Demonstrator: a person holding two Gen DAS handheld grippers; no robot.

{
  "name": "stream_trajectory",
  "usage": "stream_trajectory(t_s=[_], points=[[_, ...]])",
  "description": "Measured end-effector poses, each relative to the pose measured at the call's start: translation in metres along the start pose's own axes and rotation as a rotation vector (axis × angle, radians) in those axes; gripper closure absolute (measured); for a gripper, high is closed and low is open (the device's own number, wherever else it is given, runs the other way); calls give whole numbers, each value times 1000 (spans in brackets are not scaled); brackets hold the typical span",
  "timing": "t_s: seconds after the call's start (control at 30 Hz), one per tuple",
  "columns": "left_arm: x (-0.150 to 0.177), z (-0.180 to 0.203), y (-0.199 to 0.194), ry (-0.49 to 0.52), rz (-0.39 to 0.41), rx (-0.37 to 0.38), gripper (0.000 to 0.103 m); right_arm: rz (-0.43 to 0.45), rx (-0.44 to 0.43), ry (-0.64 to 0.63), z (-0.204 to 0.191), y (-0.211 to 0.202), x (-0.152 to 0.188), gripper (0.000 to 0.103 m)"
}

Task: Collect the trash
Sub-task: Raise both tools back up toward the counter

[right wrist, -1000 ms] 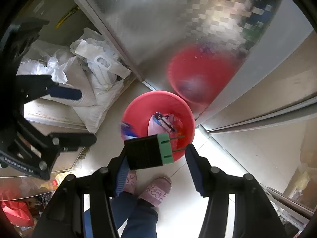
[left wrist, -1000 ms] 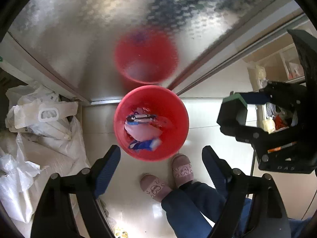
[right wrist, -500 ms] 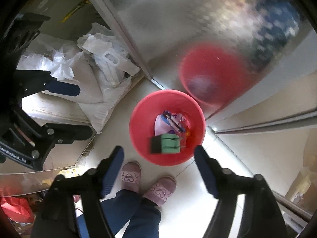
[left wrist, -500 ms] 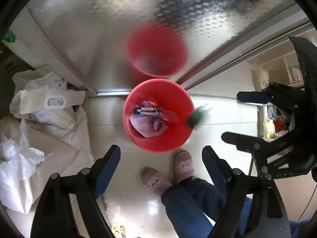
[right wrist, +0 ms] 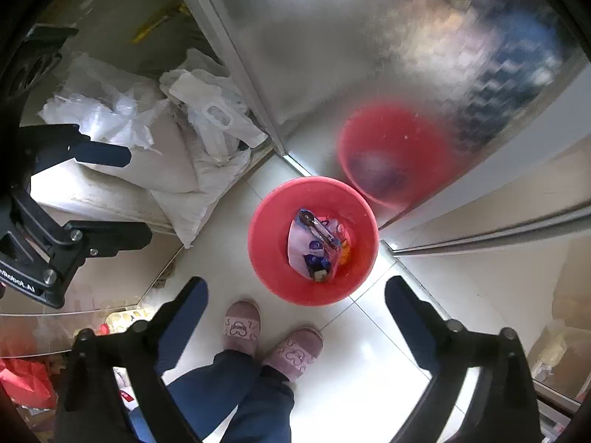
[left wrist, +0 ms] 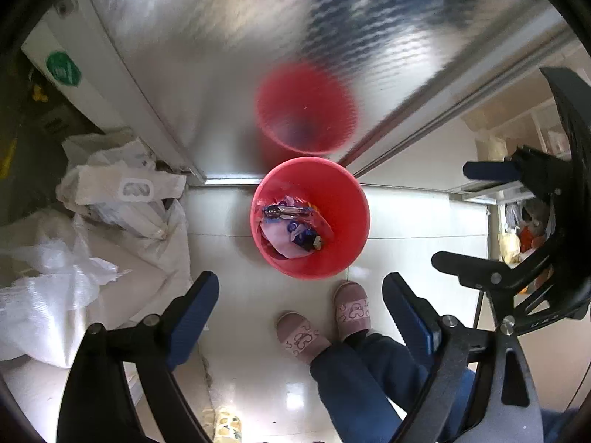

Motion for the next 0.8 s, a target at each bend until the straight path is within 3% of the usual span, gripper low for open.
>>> stream_trajectory(t_s=[0.23,0.8], points=[[-2,20,-74,17,36,-39,0,23,11,-6,-3,-60,4,2],[-6,63,-326,-119,208,-179,0,196,8,-36,-34,-306,-2,1]])
Point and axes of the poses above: each gripper's, at about its wrist camera, not at the fingertips, and y roughly the way its jaws point, z to its right, x to its underside, the point moved 10 cm from there along y, roughly the way its jaws point, and after that the axes turned 12 degrees about y, right-handed, at the moved point
